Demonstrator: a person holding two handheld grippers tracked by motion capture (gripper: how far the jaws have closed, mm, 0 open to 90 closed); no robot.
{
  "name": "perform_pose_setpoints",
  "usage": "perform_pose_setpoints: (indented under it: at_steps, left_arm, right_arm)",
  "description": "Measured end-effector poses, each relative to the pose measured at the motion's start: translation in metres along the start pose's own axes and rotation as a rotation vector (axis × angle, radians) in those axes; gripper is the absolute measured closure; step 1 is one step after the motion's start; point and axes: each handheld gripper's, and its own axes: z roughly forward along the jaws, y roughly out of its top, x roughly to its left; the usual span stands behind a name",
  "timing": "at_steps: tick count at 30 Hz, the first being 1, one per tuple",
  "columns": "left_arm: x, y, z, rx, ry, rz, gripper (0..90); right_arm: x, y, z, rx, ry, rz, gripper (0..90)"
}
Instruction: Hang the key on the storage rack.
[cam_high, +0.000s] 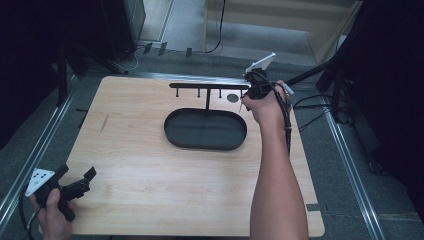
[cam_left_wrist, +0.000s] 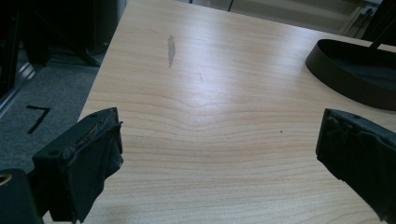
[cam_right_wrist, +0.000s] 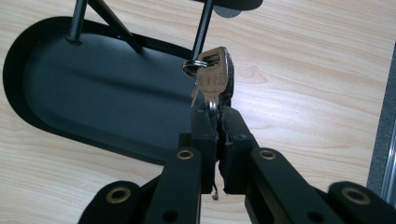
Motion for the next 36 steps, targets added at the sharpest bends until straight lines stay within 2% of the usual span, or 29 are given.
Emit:
perform_pose_setpoints:
  at_steps: [4, 6, 9, 13, 15, 27, 36]
  left_arm:
    - [0.000, 0.000, 0.000, 0.000, -0.001, -0.002, 0.6]
    - [0.000, 0.000, 0.000, -0.002, -0.002, -0.003, 0.6]
    - [0.000, 0.000, 0.000, -0.001, -0.001, -0.004, 0.6]
    - [0.000, 0.000, 0.000, -0.001, -0.002, -0.004, 0.6]
    - [0.000, 0.000, 0.000, 0.000, -0.003, -0.002, 0.6]
    - [0.000, 0.000, 0.000, 0.004, 0.001, 0.009, 0.6]
    - [0.000, 0.000, 0.000, 0.004, 0.000, 0.009, 0.6]
  right_arm:
    - [0.000, 0.001, 0.001, -0.003, 0.003, 0.003, 83.1]
    - [0.000, 0.002, 0.002, -0.004, -0.007, 0.004, 86.6]
    - [0.000, 0.001, 0.004, -0.010, -0.023, 0.000, 86.9]
    - [-0.001, -0.001, 0.008, -0.006, -0.034, -0.006, 81.6]
    - [-0.002, -0.004, 0.011, -0.006, -0.044, -0.004, 80.0]
    - [-0.022, -0.028, 0.034, 0.037, -0.022, 0.030, 74.9]
    - [-0.035, -0.047, 0.051, 0.056, -0.020, 0.045, 63.3]
